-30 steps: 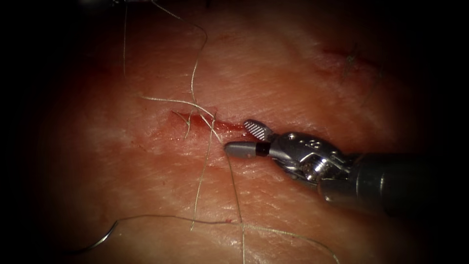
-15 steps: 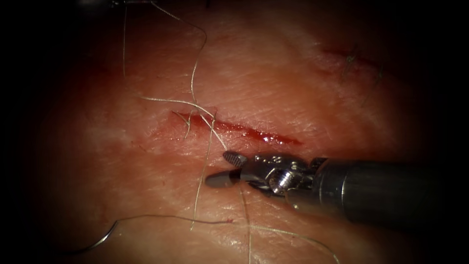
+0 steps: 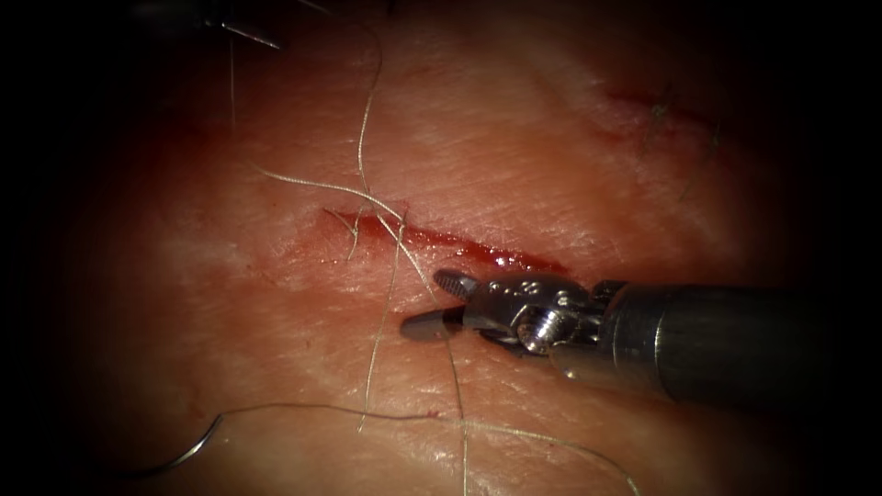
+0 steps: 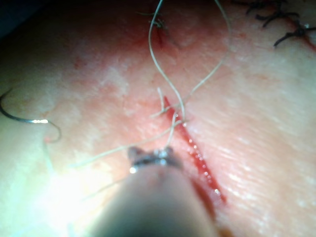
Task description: Wound Closure
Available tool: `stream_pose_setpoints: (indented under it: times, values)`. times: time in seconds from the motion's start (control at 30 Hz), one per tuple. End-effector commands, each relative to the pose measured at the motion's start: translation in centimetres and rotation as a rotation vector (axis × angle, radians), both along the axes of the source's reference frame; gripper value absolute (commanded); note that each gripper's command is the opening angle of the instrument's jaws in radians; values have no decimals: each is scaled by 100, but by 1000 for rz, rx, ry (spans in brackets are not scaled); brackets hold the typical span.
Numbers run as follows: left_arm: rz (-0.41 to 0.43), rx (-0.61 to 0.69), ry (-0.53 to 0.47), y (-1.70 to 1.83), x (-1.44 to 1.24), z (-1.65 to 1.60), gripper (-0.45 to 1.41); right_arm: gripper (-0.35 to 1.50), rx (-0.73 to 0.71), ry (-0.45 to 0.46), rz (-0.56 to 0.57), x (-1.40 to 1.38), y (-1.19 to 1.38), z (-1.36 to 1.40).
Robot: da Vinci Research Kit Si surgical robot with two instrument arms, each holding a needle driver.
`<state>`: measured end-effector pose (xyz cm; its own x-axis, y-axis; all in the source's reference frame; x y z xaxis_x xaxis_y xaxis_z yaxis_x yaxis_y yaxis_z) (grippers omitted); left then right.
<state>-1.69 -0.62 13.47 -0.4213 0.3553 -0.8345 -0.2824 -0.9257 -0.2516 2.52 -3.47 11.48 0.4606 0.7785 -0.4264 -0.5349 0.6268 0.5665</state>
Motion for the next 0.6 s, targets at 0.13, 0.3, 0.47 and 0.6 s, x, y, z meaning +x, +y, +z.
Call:
stream_pose_setpoints:
  times: [0.13, 0.3, 0.47, 0.6]
  values:
    - [-37, 43, 0, -2, -3, 5, 104, 124, -8, -28, -35, 6, -11, 25]
    - [-32, 86, -17, -10, -1, -1, 109, 87, 15, -59, -77, 7, -21, 38]
    - [-15, 112, -18, -18, -1, -7, 111, -35, 75, -104, -61, 2, -24, 22]
    - [-6, 116, -13, -20, 3, -10, 111, -35, 55, -142, -37, -15, -26, -6]
